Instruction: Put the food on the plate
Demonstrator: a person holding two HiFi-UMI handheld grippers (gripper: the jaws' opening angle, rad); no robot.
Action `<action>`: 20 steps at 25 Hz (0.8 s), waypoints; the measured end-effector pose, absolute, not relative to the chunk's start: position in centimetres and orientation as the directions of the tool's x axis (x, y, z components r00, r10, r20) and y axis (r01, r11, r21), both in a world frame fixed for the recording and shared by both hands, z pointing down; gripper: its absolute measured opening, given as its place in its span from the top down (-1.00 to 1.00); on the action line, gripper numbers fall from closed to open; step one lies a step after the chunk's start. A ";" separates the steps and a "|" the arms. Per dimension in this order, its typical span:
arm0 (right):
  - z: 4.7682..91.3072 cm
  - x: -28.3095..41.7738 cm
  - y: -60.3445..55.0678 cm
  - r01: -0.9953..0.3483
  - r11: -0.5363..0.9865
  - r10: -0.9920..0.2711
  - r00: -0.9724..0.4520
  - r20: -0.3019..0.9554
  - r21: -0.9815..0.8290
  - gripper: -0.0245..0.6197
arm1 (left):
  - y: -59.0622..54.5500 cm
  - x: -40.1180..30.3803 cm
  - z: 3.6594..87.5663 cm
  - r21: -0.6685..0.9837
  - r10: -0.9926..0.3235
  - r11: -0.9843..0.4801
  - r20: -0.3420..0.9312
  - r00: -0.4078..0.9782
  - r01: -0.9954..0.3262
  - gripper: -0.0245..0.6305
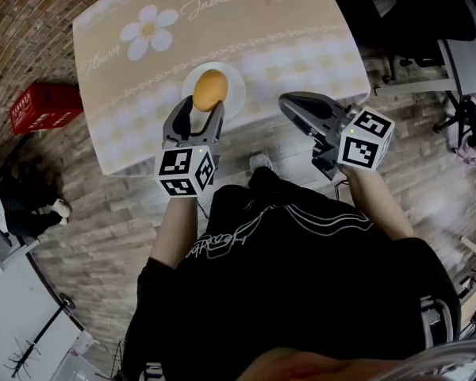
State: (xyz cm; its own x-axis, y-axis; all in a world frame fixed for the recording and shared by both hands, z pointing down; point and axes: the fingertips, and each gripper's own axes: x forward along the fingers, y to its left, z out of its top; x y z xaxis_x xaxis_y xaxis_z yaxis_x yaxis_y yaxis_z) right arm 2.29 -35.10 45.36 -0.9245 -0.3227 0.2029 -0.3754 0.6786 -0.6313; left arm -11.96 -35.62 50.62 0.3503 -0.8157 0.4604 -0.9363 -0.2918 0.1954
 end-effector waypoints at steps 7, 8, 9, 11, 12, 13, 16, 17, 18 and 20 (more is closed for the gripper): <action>46.4 2.0 -35.9 -0.369 0.678 -0.306 -0.928 0.213 -0.635 0.93 | -36.6 -12.3 53.3 0.125 -0.799 -0.287 0.516 0.309 -0.950 0.12; 46.4 1.9 -36.0 -0.369 0.678 -0.305 -0.928 0.214 -0.636 0.93 | -36.6 -12.2 53.5 0.114 -0.796 -0.291 0.523 0.306 -0.950 0.12; 46.4 1.9 -36.0 -0.369 0.677 -0.303 -0.928 0.215 -0.637 0.93 | -36.6 -12.2 53.7 0.108 -0.792 -0.294 0.528 0.306 -0.950 0.12; 46.4 1.7 -36.0 -0.368 0.679 -0.302 -0.929 0.215 -0.636 0.93 | -36.7 -12.1 54.0 0.104 -0.786 -0.300 0.537 0.307 -0.948 0.12; 46.4 1.7 -36.0 -0.368 0.679 -0.302 -0.929 0.215 -0.635 0.93 | -36.7 -12.0 54.1 0.104 -0.785 -0.302 0.538 0.309 -0.948 0.12; 46.5 1.7 -36.0 -0.367 0.679 -0.301 -0.929 0.215 -0.636 0.93 | -36.7 -12.0 54.2 0.107 -0.784 -0.303 0.537 0.311 -0.947 0.12; 46.6 1.8 -36.2 -0.368 0.677 -0.301 -0.929 0.217 -0.637 0.93 | -36.9 -11.9 54.3 0.120 -0.784 -0.305 0.531 0.321 -0.945 0.12; 46.7 1.8 -36.3 -0.369 0.676 -0.302 -0.928 0.218 -0.638 0.93 | -36.9 -11.9 54.3 0.124 -0.782 -0.308 0.532 0.325 -0.943 0.12; 46.6 1.8 -36.3 -0.370 0.675 -0.303 -0.928 0.218 -0.638 0.93 | -37.0 -11.9 54.4 0.129 -0.780 -0.310 0.533 0.330 -0.942 0.12; 46.5 1.7 -36.4 -0.371 0.675 -0.306 -0.927 0.215 -0.638 0.93 | -36.9 -11.9 54.5 0.143 -0.774 -0.312 0.536 0.339 -0.939 0.12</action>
